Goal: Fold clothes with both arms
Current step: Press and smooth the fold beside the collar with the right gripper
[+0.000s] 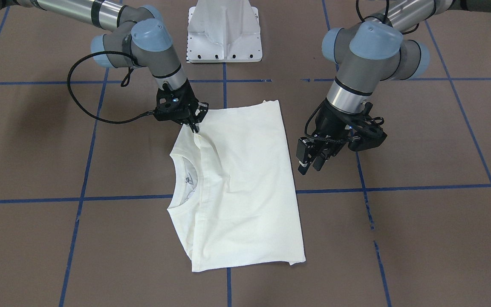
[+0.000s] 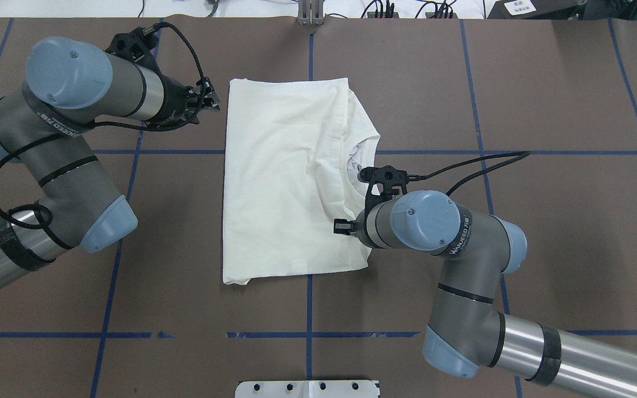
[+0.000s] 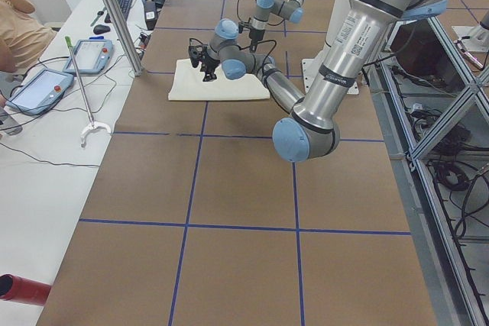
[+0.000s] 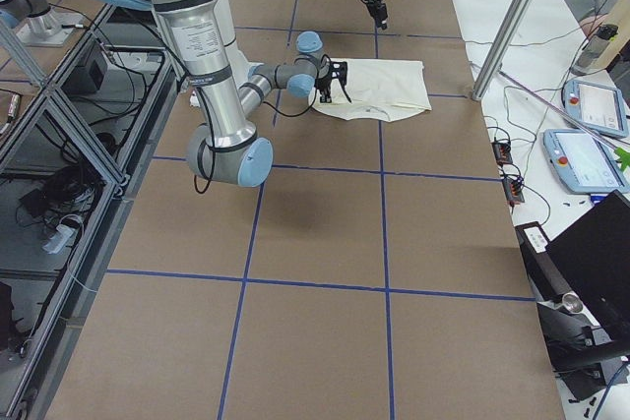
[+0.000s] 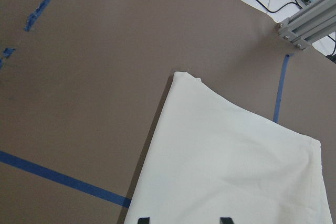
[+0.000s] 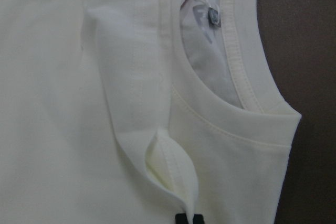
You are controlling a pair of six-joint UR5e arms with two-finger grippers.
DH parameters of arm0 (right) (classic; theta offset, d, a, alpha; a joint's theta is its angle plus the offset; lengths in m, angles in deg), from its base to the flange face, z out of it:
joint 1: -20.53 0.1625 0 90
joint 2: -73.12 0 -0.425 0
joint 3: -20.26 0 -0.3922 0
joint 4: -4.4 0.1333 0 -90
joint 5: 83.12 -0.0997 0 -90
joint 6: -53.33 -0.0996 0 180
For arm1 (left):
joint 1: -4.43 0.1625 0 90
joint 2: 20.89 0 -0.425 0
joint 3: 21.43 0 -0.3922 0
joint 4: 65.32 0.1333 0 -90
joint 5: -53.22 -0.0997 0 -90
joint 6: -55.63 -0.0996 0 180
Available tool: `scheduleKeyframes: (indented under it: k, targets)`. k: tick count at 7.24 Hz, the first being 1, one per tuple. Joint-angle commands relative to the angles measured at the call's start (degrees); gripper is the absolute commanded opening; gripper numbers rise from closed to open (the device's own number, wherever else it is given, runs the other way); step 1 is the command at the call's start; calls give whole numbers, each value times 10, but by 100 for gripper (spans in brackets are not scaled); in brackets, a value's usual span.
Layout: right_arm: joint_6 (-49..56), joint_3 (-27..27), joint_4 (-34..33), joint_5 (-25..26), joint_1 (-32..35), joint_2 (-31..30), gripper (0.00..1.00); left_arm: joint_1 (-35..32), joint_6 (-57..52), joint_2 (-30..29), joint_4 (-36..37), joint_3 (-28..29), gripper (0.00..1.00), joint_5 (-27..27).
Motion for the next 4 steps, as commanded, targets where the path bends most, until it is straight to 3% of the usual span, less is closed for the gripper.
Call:
scheduleKeyframes:
  k: [1, 2, 3, 4]
  targets:
    - [-2, 29, 1, 5, 1, -40, 0, 0, 2, 0, 0, -1, 54, 0]
    - [-11, 32, -1, 14, -10, -38, 85, 0, 2, -1, 1, -1, 54, -1]
    - [-22, 35, -4, 30, -10, -35, 99, 1, 3, -1, 0, -1, 54, -1]
    - [-24, 44, -4, 28, -8, -40, 99, 1, 3, 0, 1, -1, 54, -2]
